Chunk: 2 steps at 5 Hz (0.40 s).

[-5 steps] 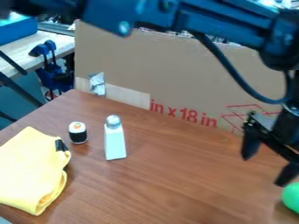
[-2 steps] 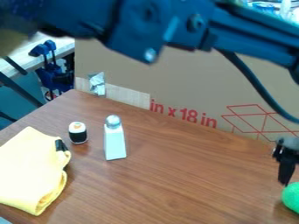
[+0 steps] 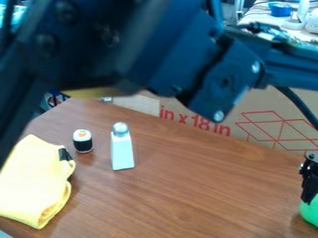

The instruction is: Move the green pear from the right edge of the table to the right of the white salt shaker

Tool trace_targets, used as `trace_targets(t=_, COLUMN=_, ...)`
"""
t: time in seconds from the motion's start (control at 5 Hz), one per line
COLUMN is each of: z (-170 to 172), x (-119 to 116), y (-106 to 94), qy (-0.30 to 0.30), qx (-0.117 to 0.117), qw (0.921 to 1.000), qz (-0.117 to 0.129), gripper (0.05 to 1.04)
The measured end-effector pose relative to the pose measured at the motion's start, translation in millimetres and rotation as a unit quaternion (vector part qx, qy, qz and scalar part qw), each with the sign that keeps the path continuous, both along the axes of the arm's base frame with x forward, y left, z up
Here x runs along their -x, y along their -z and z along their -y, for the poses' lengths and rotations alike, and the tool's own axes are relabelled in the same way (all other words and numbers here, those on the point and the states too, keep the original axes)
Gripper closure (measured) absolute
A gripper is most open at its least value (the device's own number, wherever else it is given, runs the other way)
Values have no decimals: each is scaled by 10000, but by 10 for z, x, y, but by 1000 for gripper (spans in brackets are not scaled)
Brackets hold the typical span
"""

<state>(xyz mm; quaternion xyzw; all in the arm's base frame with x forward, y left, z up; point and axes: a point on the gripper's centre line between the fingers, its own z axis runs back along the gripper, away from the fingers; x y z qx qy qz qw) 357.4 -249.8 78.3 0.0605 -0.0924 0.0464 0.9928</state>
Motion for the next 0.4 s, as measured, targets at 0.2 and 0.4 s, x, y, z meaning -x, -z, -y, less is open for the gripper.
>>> trace_targets(t=0.2, z=22, x=-61, y=9, qy=-94, qx=22, qw=10000, qz=-4, gripper=73)
trace_targets(t=0.4, z=55, x=-74, y=13, qy=-208, qx=-27, qw=9998, qz=-26, gripper=73)
